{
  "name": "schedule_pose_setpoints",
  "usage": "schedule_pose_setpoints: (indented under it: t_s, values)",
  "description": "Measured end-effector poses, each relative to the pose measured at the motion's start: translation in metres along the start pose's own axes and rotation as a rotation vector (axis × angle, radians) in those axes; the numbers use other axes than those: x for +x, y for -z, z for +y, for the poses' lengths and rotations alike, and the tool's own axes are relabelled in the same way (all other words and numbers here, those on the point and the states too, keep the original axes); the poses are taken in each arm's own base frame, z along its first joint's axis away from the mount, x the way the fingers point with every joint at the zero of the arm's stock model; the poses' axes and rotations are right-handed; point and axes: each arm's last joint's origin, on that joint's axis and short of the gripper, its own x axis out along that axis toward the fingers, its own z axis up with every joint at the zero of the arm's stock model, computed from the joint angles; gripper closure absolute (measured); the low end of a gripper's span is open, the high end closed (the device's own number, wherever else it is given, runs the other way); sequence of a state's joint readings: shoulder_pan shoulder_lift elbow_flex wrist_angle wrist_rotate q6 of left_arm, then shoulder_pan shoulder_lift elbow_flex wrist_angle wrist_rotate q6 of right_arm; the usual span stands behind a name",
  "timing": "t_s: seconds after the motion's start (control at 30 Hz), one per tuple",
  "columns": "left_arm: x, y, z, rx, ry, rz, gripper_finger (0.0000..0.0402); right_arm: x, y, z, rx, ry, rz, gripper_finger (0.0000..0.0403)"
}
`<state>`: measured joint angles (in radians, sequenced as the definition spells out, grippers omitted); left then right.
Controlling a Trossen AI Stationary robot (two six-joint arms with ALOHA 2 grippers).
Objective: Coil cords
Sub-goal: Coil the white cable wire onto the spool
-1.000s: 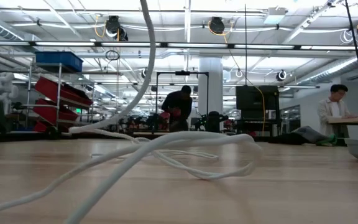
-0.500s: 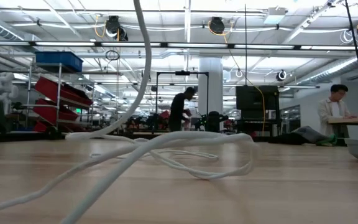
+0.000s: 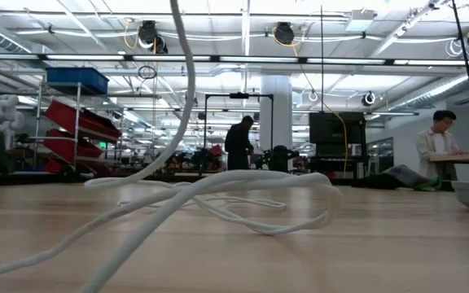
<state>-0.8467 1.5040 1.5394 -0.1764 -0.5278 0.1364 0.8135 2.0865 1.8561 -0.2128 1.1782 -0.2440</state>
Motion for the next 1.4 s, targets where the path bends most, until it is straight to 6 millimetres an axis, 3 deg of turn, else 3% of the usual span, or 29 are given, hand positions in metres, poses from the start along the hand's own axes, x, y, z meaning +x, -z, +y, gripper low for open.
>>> schedule_pose_setpoints:
  t_s: [0.23,0.63,1.03,1.4]
  values:
    - [0.0,0.003,0.0,-0.003,0.004,0.029,0.04,0.0,0.004,0.002,-0.019,-0.039,0.011,0.0341]
    - [-0.002,0.004,-0.004,-0.001,0.018,0.038,0.04,-0.001,0.01,0.003,-0.015,-0.043,0.043,0.0394]
    - [-0.001,0.005,-0.005,0.001,0.019,0.042,0.04,-0.013,0.002,-0.011,0.066,-0.155,0.033,0.0316]
    - [-0.001,0.005,-0.005,0.0,0.018,0.041,0.04,-0.012,0.009,-0.013,0.066,-0.229,0.083,0.0326]
